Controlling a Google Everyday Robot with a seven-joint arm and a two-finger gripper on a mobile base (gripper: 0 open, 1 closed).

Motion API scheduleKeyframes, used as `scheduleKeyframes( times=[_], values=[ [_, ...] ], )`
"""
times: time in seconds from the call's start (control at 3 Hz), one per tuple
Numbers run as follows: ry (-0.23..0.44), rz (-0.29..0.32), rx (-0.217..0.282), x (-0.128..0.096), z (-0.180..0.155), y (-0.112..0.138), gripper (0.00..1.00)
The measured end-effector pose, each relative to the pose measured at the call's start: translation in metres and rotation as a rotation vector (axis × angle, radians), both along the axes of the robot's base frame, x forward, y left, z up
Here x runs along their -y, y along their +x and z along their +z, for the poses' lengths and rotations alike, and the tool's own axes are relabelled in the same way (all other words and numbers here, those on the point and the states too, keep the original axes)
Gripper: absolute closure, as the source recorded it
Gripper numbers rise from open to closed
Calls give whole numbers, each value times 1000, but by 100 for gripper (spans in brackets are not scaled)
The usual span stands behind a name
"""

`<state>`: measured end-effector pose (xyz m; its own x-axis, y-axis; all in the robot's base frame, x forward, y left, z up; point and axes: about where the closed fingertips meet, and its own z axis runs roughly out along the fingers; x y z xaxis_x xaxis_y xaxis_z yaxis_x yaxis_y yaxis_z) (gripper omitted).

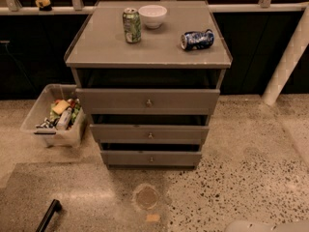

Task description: Open bottom drawer

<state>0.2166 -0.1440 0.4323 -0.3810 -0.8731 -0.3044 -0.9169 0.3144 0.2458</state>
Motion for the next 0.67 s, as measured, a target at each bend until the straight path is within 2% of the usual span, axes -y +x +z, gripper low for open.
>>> scheduleKeyframes(
  times=[0.33,0.67],
  values=[
    [-2,60,-16,-15,0,20,0],
    [-43,163,5,-45,3,54,0]
  ],
)
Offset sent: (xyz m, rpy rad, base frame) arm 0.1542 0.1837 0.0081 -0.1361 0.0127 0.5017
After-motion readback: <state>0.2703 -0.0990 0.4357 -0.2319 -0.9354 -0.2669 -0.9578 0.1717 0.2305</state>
